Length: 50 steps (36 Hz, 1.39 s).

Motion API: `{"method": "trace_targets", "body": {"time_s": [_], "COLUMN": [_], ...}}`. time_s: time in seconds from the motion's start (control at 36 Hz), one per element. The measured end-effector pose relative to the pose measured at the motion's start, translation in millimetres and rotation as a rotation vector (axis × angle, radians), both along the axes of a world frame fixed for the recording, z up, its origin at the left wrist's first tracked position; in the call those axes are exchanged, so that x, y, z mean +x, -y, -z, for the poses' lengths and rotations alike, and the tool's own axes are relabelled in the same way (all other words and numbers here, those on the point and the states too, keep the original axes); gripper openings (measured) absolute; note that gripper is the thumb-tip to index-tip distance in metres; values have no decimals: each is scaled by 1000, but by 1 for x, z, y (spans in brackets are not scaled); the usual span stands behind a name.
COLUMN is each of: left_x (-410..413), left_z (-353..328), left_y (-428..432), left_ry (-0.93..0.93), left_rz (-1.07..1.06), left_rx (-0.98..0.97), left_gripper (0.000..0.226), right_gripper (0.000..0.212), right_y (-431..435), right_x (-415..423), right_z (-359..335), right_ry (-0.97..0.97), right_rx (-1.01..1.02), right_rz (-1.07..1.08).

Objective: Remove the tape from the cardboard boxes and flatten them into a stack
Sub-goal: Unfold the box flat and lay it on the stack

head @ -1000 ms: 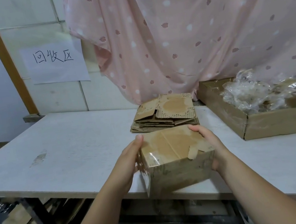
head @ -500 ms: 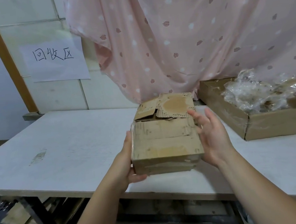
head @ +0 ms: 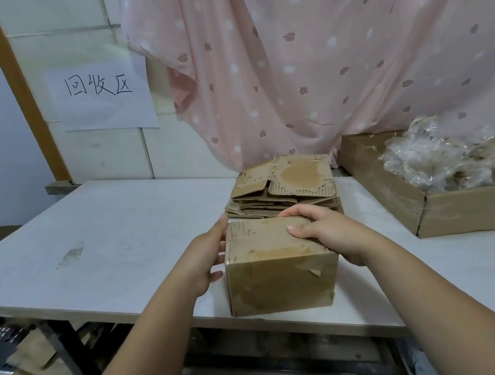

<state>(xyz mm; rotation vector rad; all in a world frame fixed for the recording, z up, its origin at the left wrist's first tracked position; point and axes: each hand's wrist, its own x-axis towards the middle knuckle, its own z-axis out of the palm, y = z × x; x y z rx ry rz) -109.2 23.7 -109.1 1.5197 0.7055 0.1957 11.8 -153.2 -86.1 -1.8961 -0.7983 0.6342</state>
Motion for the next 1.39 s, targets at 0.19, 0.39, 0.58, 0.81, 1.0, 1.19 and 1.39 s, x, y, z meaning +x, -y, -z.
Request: {"method": "trace_targets", "body": {"time_s": [0.19,0.39,0.58,0.81,1.0,1.19,1.39], "left_x": [10,12,13,1,-13,-15,-29], "left_z": [-4,-1,0,-2,-18,-13,8], "left_y": [-15,0,5,0,5,9,18], "left_ry": [101,275,354,373,341,357,267], "left_rz": [13,-148,-374,-425,-398,-399,-168], "left_rx": [-240,-89,499,568,742,748,59], "left_gripper": [24,31,25,21,17,27,64], "right_gripper": [26,27,25,31,31,32,31], "right_y": [1,2,2,-1,0,0,-2], "right_x": [-1,-2,0,-2,-1,-2,-4], "right_z": [0,3,3,2,3,3,2], "right_ry": [154,208,201,190,183,177,178], "right_rx": [-42,-42,-54,-66,-67,-58,-65], "right_rz": [-13,13,45,94,103,100,99]}}
